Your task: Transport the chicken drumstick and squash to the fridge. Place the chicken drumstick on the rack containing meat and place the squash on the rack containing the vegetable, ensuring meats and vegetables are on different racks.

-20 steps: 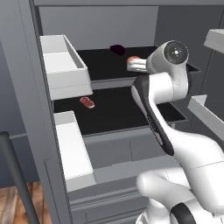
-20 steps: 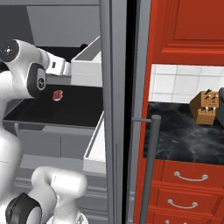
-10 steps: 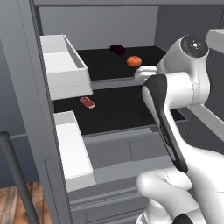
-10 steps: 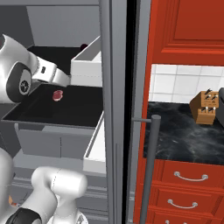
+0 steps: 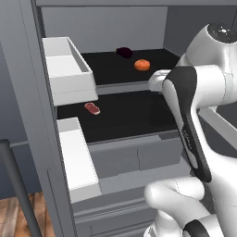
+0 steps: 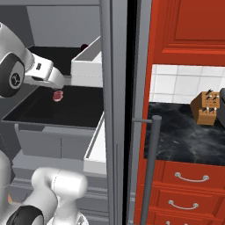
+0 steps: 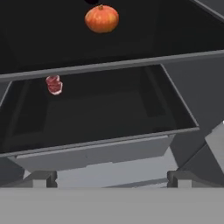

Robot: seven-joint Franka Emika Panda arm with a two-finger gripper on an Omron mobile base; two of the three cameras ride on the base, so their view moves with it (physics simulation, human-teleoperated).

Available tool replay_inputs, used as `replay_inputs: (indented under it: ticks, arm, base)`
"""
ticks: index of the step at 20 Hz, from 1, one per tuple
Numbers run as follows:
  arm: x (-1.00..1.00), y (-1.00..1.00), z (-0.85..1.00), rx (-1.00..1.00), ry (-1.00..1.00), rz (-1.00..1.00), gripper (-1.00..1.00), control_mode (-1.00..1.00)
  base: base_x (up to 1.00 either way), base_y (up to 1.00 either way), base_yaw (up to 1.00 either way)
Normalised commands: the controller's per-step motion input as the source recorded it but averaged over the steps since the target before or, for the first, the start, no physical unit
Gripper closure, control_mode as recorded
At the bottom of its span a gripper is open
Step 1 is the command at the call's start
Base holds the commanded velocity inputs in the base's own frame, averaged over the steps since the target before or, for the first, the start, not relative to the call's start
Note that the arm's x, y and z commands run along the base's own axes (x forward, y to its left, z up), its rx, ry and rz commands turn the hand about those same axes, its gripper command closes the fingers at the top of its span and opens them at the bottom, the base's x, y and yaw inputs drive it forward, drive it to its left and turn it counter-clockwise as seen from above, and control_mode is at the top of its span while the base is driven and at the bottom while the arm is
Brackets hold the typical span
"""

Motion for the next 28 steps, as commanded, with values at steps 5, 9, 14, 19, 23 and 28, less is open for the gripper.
replay_inputs:
  ticks: [5, 9, 14, 19, 23, 28]
  arm:
    - [-0.05, -0.01, -0.31, -0.03, -0.03, 0.04, -1.0, -1.0]
    - [-0.17, -0.03, -0.36, -0.06, -0.12, 0.01, -1.0, -1.0]
    - [-0.49, -0.01, -0.01, 0.0, 0.01, 0.03, -1.0, -1.0]
    - [-0.72, 0.0, 0.0, 0.0, 0.0, 0.03, -1.0, -1.0]
    - [-0.9, 0.0, 0.16, 0.0, -0.03, 0.02, -1.0, -1.0]
    - [0.0, 0.0, 0.0, 0.0, 0.0, 0.0, -1.0, 1.0]
  base:
    - [0.0, 0.0, 0.0]
    - [0.0, 0.0, 0.0]
    - [0.0, 0.0, 0.0]
    - [0.0, 0.0, 0.0]
    - [0.0, 0.0, 0.0]
    - [-1.0, 0.0, 0.0]
